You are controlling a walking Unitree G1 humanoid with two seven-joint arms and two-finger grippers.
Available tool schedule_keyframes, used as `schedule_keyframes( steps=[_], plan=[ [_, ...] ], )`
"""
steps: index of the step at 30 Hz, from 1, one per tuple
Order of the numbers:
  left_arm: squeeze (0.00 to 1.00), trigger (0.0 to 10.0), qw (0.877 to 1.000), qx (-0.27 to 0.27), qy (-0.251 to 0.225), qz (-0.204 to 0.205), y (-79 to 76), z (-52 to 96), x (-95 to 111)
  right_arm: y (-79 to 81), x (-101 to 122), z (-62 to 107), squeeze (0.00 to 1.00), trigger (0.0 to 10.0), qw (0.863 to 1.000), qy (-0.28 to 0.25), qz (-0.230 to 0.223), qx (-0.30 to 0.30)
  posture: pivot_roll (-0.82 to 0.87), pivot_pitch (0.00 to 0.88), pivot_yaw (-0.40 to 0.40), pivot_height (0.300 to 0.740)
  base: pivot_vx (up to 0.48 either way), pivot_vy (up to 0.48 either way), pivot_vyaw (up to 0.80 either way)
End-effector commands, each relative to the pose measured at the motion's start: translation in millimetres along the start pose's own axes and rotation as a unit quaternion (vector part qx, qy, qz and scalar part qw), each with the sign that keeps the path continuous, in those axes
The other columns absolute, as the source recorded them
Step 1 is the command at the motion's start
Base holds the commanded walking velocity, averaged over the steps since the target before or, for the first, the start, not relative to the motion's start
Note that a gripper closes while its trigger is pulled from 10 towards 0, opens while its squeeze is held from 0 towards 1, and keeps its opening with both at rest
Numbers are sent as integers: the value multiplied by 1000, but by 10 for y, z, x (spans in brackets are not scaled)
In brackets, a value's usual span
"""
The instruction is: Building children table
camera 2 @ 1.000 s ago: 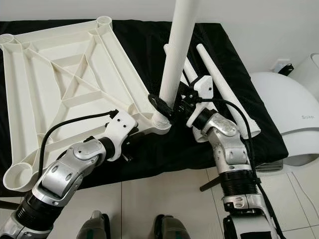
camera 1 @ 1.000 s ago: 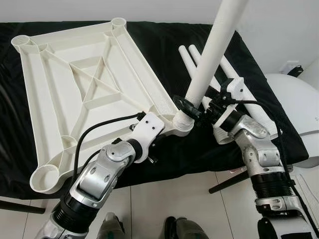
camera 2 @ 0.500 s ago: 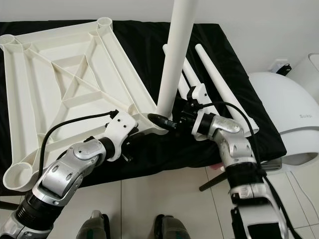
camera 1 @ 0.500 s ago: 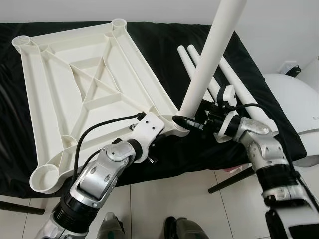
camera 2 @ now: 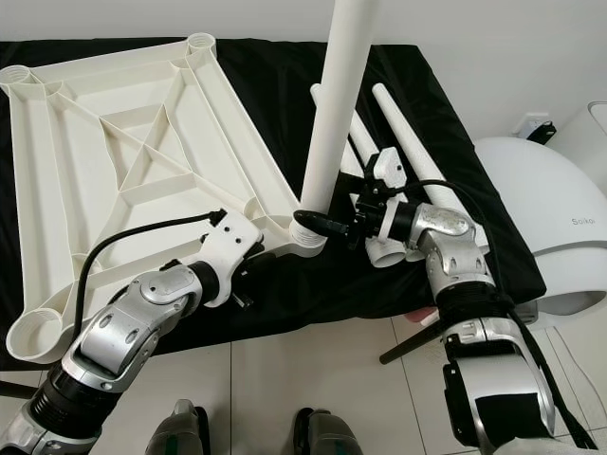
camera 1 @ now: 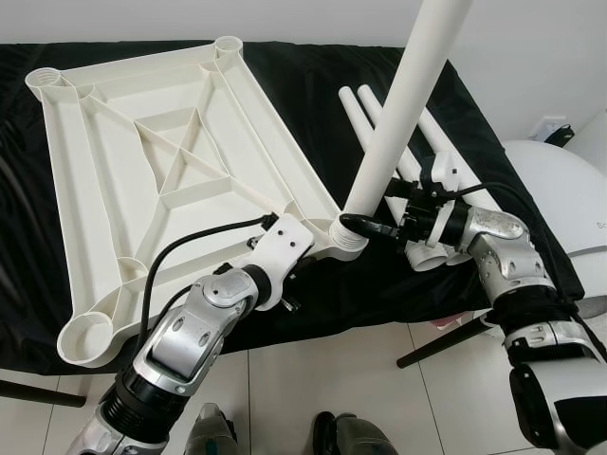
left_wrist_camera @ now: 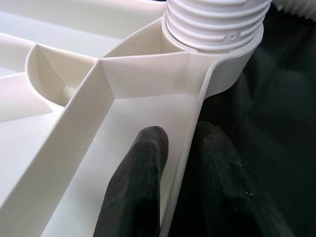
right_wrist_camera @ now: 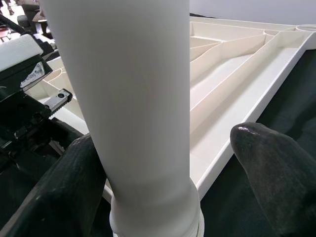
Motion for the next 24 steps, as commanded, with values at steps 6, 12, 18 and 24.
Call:
schedule_keyframes(
  steps=[6, 12, 18, 24],
  plan=[
    [0, 10000, 999, -25, -19, -6, -60, -9, 84, 34, -36, -54, 0, 2667, 1000, 0, 5, 27, 66, 168, -53, 740, 0, 0, 0],
    [0, 10000, 999, -24, -19, -8, -52, -7, 91, 59, -58, -93, 0, 0, 999, -5, 8, 42, 67, 168, -52, 740, 0, 0, 0],
    [0, 10000, 999, -24, -20, -8, -46, -8, 95, 67, -70, -100, 0, 0, 999, -9, 5, 47, 66, 168, -52, 740, 0, 0, 0],
    [0, 10000, 1000, -21, -20, -8, -37, -10, 94, 75, -42, -99, 0, 0, 999, -26, -7, 39, 63, 170, -59, 740, 0, 0, 0]
  ],
)
Point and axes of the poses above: a point about 5 cm out from each wrist's last joint towards the gripper, its own z axis pointing back from the gripper into the wrist, its own x axis along the axis of the wrist's last joint, y = z × x, the point moved 2 cm from there along -z, pointing out of the wrist towards the gripper, and after that the axes turned 7 degrees about -z, right-handed, at the moved point
